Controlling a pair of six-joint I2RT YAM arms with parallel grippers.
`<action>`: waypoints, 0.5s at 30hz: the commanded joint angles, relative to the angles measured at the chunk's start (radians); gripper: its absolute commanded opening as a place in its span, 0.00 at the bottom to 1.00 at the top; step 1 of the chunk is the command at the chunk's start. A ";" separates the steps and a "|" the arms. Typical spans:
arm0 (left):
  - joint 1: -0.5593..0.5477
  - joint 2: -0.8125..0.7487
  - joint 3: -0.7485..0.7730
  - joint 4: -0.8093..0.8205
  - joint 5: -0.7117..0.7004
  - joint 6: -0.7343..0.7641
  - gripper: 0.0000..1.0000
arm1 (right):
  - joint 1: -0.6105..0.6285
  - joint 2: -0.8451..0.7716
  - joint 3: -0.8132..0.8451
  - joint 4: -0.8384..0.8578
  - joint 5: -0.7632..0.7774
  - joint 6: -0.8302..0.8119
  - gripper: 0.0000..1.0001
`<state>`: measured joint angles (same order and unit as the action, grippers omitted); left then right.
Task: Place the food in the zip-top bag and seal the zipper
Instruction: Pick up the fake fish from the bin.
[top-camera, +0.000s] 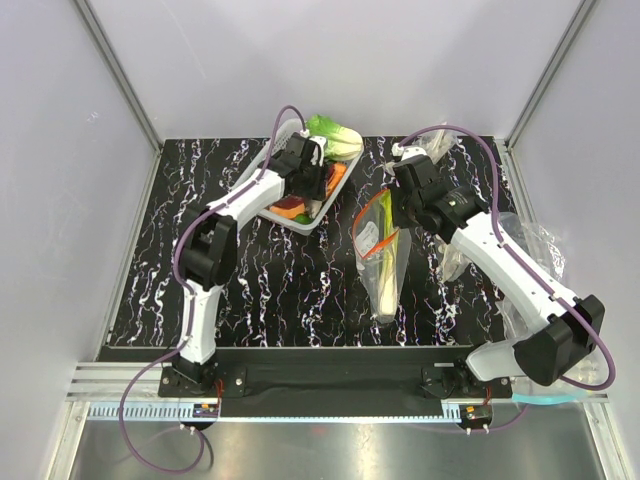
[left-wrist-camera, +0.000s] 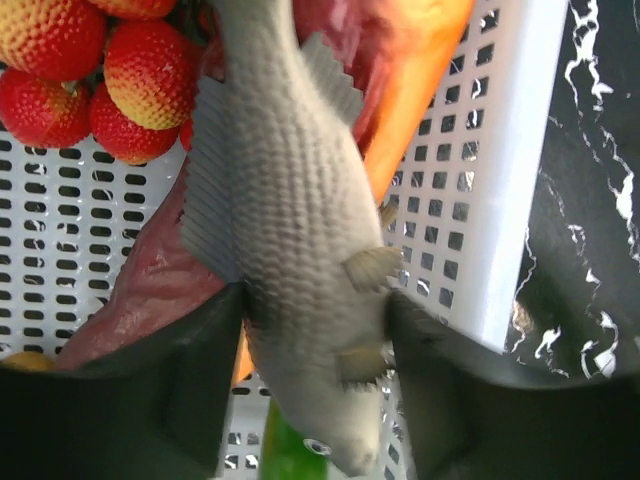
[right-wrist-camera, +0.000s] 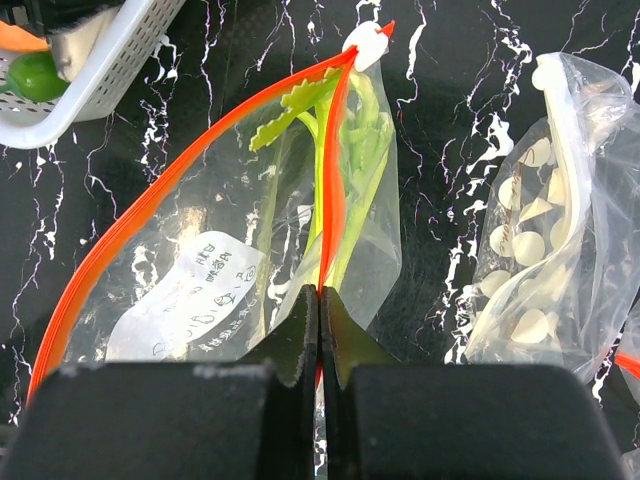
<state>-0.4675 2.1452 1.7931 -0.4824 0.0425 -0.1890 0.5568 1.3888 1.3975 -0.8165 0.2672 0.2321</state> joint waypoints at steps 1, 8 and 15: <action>0.000 -0.020 0.048 -0.021 0.030 -0.003 0.46 | -0.008 -0.025 -0.011 0.039 -0.013 -0.008 0.00; 0.001 -0.250 -0.099 0.106 0.000 -0.007 0.32 | -0.009 -0.034 -0.015 0.042 -0.011 -0.008 0.00; 0.000 -0.465 -0.264 0.267 0.060 -0.012 0.28 | -0.011 -0.062 -0.048 0.097 -0.063 -0.013 0.00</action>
<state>-0.4686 1.7927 1.5677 -0.3836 0.0551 -0.1940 0.5522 1.3746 1.3624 -0.7769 0.2424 0.2302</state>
